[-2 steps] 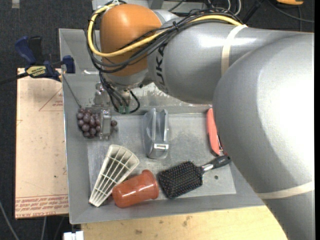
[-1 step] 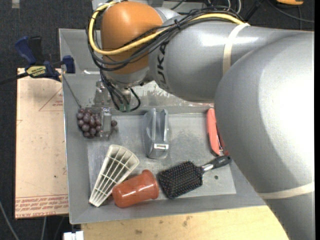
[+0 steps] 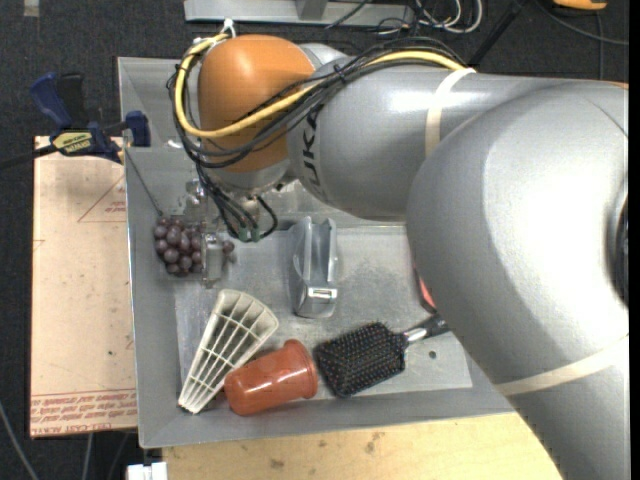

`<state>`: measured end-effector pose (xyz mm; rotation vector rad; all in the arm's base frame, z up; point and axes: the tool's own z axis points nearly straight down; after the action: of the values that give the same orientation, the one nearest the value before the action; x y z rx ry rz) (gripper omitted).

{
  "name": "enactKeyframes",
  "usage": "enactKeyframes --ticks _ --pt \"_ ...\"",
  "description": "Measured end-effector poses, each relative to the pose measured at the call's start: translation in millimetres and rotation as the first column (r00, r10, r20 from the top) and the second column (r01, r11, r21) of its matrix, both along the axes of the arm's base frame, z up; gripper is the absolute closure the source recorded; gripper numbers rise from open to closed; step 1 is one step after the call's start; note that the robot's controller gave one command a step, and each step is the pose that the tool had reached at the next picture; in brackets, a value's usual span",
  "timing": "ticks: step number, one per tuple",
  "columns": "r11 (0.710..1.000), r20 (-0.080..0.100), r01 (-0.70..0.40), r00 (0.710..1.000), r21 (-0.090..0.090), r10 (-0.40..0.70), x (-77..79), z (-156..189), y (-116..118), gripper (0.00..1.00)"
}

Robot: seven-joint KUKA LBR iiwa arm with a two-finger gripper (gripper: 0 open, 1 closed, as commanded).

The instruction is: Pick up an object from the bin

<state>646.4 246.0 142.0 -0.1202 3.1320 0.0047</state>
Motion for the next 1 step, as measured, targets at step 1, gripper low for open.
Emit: enactKeyframes --ticks 1 --pt "0.988 0.0 -0.157 0.988 0.0 0.157 4.6 -65.5 5.0 1.0"
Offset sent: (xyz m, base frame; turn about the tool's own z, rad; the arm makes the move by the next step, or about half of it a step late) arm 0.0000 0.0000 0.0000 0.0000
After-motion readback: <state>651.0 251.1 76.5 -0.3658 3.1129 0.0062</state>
